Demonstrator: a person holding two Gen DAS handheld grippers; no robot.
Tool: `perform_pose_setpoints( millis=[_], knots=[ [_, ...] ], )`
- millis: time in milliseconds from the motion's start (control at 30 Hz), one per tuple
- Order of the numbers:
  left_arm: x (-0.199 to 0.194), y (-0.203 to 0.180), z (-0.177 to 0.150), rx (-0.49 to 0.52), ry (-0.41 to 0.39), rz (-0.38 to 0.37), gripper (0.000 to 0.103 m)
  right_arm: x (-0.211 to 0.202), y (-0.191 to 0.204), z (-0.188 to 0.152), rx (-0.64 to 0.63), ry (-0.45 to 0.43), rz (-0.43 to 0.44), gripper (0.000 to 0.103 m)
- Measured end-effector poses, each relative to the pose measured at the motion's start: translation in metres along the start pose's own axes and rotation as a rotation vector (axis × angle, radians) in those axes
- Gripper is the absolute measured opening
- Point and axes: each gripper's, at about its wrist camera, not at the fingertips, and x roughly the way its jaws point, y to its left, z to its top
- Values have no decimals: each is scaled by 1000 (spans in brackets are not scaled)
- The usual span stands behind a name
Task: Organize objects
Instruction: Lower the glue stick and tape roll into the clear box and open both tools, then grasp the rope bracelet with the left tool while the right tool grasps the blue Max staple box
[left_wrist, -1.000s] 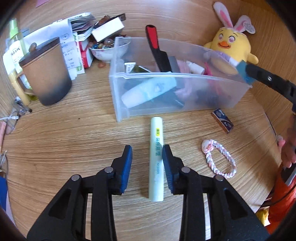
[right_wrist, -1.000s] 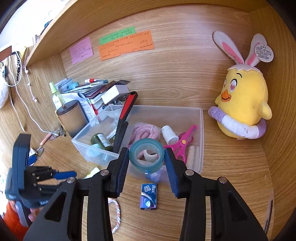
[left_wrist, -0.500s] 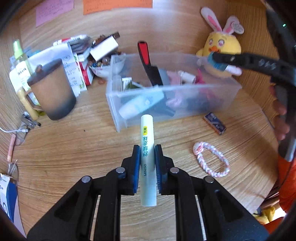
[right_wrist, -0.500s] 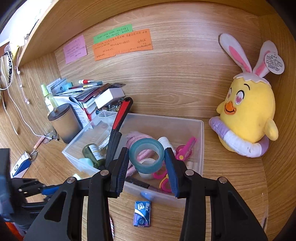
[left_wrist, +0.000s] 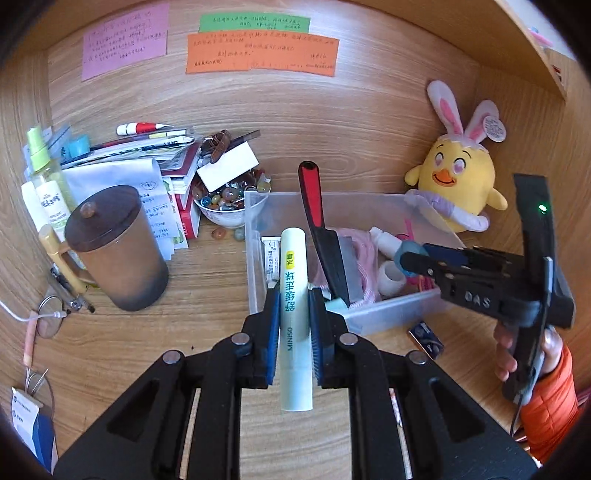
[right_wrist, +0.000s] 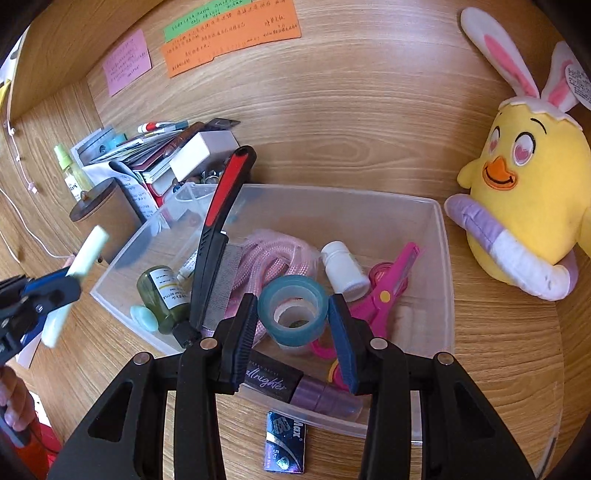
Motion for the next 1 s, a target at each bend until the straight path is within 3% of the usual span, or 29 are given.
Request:
perform_pose_setpoints(
  millis=[367, 567, 800, 1000],
  knots=[
    [44, 0, 22, -22, 83, -2, 15, -10, 6, 1, -33, -20, 3, 43],
    [34, -3, 22, -11, 66, -16, 16, -31, 14, -1, -60, -62, 19, 47],
    [3, -20, 14, 65, -16, 18, 44, -56, 26, -10, -97, -112, 18, 57],
    [-21, -35, -4, 127, -64, 19, 67, -69, 33, -26, -137, -121, 5, 58]
  ],
)
